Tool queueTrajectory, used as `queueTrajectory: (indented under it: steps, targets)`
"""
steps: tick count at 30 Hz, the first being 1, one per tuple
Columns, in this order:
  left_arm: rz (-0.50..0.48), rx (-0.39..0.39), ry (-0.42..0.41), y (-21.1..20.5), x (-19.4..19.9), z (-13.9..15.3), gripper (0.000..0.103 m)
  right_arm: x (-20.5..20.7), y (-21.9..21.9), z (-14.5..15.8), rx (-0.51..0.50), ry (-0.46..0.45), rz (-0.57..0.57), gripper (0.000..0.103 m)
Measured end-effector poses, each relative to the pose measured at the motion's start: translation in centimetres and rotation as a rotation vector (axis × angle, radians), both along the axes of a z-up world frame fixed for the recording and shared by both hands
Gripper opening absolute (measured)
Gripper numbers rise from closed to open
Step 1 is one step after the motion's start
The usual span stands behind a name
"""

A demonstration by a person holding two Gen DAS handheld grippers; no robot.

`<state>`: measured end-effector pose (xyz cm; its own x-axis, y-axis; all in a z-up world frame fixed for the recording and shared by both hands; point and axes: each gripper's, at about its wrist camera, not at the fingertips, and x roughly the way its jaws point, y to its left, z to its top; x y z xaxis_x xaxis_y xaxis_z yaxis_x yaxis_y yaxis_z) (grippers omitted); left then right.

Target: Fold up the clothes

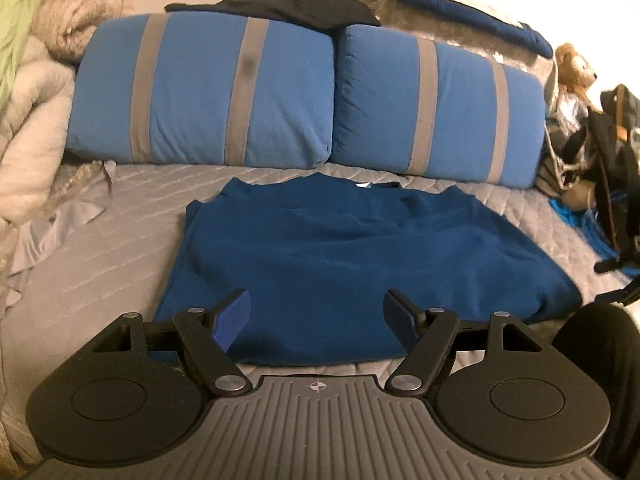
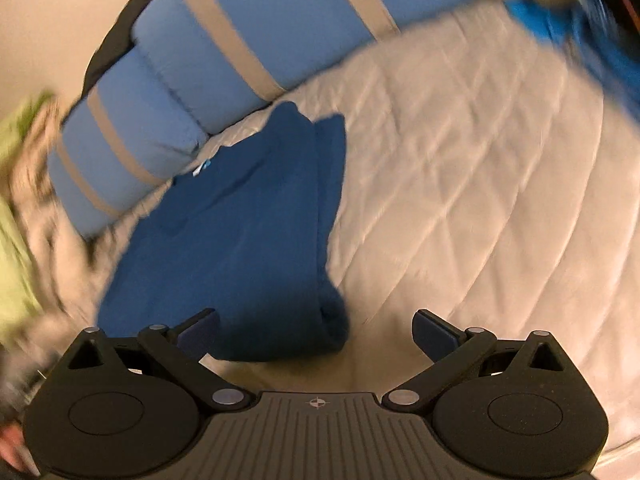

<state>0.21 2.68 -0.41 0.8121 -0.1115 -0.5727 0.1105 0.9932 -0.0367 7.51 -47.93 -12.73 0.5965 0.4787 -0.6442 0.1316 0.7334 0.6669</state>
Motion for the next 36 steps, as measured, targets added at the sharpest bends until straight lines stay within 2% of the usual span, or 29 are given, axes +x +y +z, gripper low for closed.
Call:
queueTrajectory:
  steps: [3,5,9,15,19,20,22,24,26,30,36]
  targets:
    - [0.002,0.0,-0.021,0.0,-0.2,0.0,0.073,0.2,-0.4,-2.1,0.159,0.044,-0.031,0.096]
    - [0.001,0.004,-0.002,-0.1,0.0,-0.3,0.073,0.3,-0.4,-3.1,0.236,0.071,-0.042,0.094]
    - [0.017,-0.024,0.021,0.2,0.3,-0.5,0.073,0.6,0.2,-4.4,0.313,0.099,-0.038,0.092]
    - [0.013,-0.041,0.03,0.4,0.3,-0.6,0.073,1.9,0.8,-5.3,0.368,0.063,-0.07,0.089]
    - [0.008,-0.049,0.04,0.5,0.5,-0.5,0.073,2.3,1.0,-5.3,0.343,0.062,-0.093,0.084]
    - [0.005,-0.055,0.04,0.6,0.6,-0.5,0.073,2.4,1.0,-5.3,0.333,0.064,-0.098,0.079]
    - [0.003,-0.068,0.04,0.8,0.6,-0.5,0.073,2.6,1.1,-5.3,0.314,0.069,-0.108,0.061]
    - [0.004,-0.08,0.038,0.9,0.5,-0.5,0.073,2.7,1.2,-4.8,0.295,0.064,-0.112,0.031]
    - [0.006,-0.088,0.039,1.0,0.6,-0.5,0.073,2.6,1.1,-3.8,0.274,0.04,-0.104,0.023]
    - [0.008,-0.098,0.046,1.1,0.7,-0.5,0.073,2.7,1.6,-1.2,0.221,-0.012,-0.076,0.016]
    - [0.025,-0.086,0.046,1.0,0.6,-0.4,0.073,3.5,3.7,3.9,0.113,-0.096,-0.011,0.015]
